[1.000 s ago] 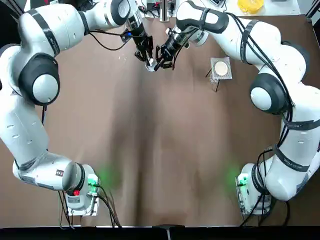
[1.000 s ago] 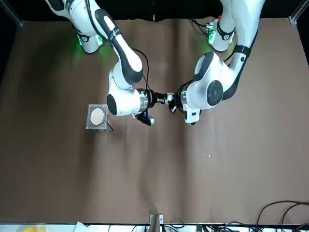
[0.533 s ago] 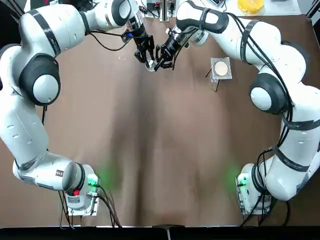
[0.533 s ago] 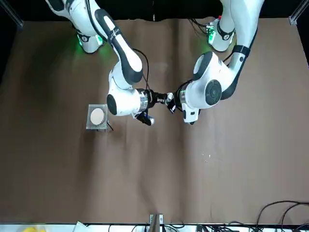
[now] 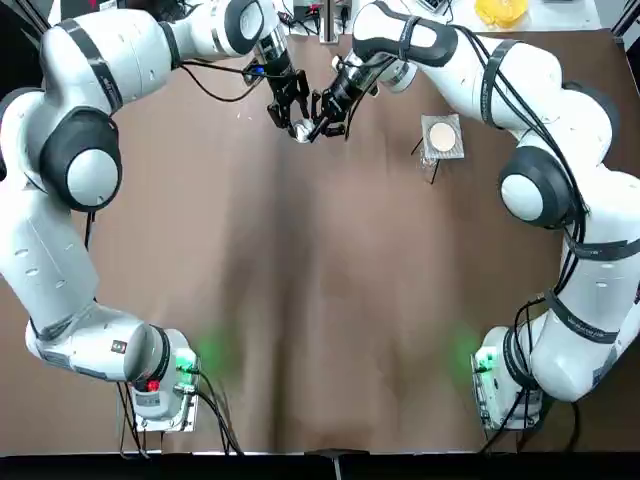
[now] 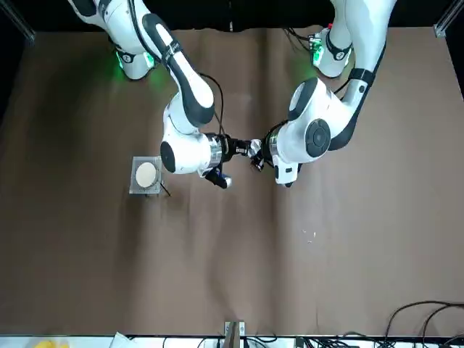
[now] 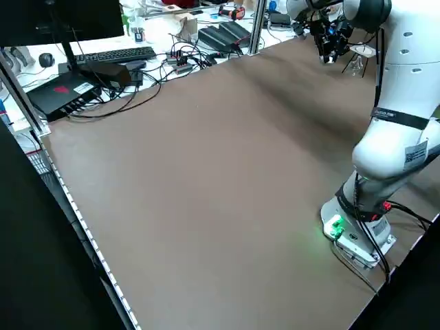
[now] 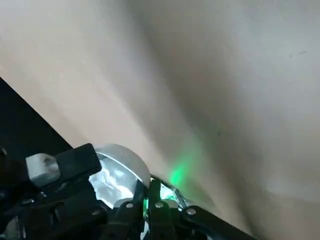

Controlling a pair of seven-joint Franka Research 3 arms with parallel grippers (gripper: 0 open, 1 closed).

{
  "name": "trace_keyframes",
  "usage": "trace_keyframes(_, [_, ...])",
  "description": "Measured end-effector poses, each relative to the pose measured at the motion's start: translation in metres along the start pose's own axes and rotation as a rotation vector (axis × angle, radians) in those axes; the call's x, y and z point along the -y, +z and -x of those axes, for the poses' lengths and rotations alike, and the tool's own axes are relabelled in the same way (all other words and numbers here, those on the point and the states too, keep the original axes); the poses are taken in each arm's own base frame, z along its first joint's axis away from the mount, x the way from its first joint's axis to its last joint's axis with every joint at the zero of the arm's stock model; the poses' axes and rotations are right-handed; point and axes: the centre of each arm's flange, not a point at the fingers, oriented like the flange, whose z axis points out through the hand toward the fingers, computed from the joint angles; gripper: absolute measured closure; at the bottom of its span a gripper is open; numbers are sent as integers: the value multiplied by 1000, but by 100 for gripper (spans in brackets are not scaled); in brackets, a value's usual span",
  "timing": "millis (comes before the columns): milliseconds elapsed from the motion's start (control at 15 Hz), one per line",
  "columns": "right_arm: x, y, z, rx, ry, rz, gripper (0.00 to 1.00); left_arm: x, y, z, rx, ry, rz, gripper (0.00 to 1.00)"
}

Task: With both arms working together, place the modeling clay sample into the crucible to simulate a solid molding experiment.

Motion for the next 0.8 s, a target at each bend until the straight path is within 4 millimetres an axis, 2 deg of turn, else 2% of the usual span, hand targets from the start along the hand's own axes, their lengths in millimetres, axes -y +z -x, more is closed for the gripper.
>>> trace_keyframes(200, [0,0,0,0,0,0,95,0,-1,-4,-2,-6,1,30])
trace_keyframes(267, [0,0,0,0,0,0,95,0,-3,-7,-7,-10,4,25])
trace_keyframes(467, [0,-1,-1,-1,1,-1,95,1,-7,-10,-39,4,-15,1])
trace_keyframes(800, [-3,-8,-7,-13,8,-6,95,7,-40,-14,-114,89,-76,0])
